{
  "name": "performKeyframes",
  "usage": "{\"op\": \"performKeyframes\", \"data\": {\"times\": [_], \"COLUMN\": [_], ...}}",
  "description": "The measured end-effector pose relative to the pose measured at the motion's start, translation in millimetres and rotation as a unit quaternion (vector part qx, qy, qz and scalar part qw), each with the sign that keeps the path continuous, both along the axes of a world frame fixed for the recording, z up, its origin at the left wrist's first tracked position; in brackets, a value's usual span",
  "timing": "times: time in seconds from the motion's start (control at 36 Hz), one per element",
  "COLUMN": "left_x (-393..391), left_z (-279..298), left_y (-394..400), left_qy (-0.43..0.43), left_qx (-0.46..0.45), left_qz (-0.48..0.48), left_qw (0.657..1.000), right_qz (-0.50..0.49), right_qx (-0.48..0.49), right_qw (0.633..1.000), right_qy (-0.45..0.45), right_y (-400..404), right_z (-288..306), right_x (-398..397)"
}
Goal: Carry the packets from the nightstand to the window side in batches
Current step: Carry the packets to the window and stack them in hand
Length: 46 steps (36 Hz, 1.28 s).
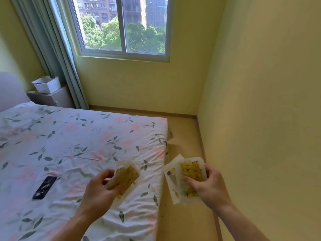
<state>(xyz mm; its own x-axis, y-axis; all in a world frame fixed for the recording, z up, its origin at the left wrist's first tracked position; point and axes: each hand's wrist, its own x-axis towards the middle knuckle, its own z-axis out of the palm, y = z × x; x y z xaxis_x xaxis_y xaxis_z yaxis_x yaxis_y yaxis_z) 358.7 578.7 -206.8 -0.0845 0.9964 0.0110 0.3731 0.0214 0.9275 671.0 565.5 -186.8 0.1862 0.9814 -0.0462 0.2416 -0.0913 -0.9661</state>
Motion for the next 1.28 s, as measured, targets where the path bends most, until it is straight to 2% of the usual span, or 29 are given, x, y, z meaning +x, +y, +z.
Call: {"op": "performKeyframes", "data": {"times": [0.36,0.56,0.83,1.08,1.28], "left_x": [143,202,241,241,237], "left_z": [27,33,39,52,43], "left_y": [195,300,416,501,614], "left_qy": [-0.007,-0.027,-0.031,-0.054,-0.079], "left_qx": [0.023,0.008,0.002,0.013,0.018], "left_qz": [-0.011,0.024,0.143,0.247,0.291], "left_qw": [1.0,0.999,0.989,0.968,0.953], "right_qz": [0.007,0.029,0.114,0.212,0.236], "right_qx": [0.022,0.034,0.027,0.019,0.025], "right_qw": [1.0,0.999,0.993,0.977,0.971], "right_qy": [-0.016,-0.012,0.003,0.02,0.039], "right_y": [194,321,507,662,796], "right_z": [24,24,23,48,49], "right_x": [130,181,225,214,213]}}
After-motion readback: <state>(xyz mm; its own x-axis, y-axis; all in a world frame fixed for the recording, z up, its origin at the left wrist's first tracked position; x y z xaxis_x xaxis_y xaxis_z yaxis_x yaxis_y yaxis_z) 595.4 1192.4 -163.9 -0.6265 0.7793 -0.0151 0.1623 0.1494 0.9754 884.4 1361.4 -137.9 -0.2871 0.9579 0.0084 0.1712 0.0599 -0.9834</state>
